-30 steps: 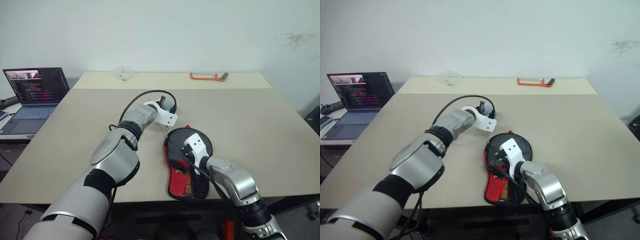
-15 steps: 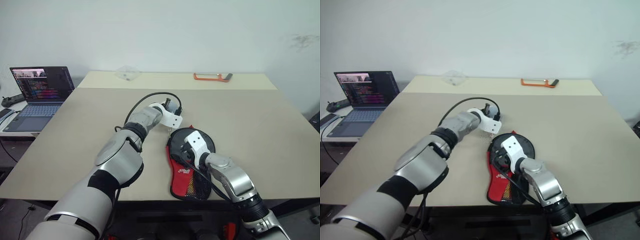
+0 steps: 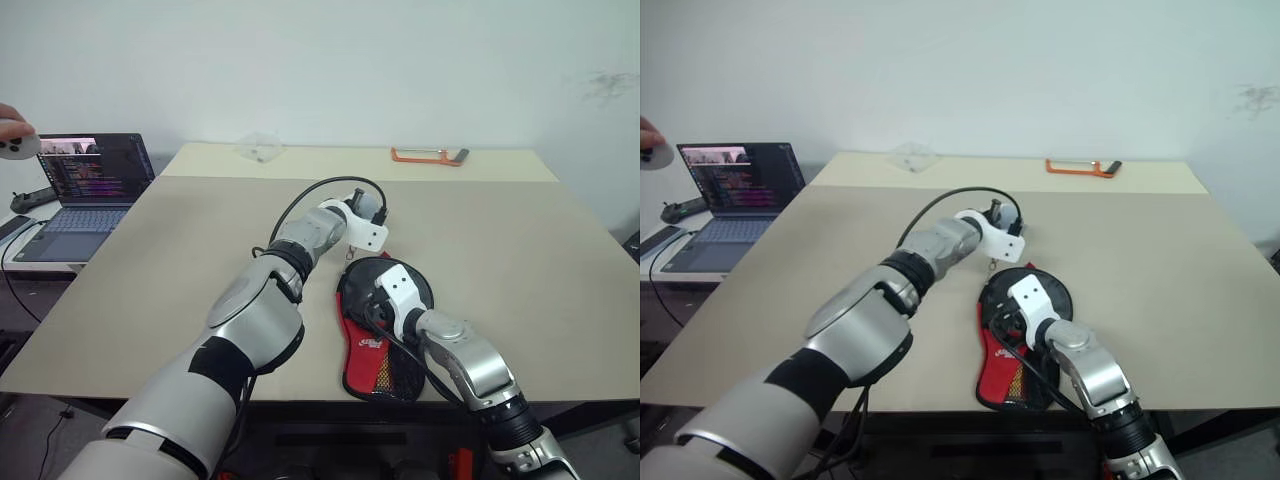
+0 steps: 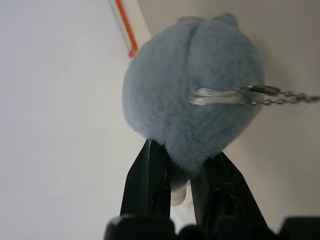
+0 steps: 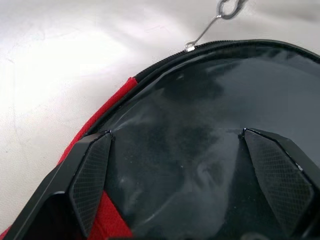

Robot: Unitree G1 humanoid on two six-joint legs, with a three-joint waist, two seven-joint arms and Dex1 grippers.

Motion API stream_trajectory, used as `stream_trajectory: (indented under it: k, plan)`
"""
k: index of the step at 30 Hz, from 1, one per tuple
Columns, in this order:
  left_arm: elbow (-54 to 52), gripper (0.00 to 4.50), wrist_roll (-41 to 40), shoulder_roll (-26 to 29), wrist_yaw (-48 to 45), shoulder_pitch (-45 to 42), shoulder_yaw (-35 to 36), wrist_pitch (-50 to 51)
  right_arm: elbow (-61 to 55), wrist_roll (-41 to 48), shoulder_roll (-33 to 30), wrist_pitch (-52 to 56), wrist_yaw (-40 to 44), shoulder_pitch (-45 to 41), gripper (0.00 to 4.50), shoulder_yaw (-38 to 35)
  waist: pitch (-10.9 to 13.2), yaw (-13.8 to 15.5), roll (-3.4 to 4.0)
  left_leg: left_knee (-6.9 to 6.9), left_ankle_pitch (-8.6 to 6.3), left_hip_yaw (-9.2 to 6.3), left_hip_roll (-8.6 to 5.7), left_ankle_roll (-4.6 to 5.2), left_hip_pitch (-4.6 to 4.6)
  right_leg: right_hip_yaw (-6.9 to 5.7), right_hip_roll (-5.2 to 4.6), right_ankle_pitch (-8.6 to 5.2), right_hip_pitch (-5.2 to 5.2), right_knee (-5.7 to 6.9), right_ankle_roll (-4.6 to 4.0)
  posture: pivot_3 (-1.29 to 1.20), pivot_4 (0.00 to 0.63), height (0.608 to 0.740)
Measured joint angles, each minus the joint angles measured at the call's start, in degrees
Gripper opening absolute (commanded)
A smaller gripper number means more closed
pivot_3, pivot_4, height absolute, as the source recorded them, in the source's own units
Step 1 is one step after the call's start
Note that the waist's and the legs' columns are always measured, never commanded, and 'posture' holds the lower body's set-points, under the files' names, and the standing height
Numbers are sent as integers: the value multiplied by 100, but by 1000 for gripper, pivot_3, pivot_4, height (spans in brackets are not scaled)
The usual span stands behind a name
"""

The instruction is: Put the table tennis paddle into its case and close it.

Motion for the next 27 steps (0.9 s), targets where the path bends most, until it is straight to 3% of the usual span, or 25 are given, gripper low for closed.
stream_trajectory:
  k: [19,27]
  plan:
    - [295,288,515,-799,760,-395,-372,-562,-287,-62,44,-65,-169,323,4500,-4,0,81,2,-1,0,-42,-1,-1,-8,-49,-4,-1,14,-19,1,0,150,740]
    - [306,288,508,-621,726,-414,-361,-395,-287,-87,79,-66,-175,333,4500,-3,0,74,6,-2,1,-55,0,-3,-8,-64,-4,-1,18,-19,1,0,150,740]
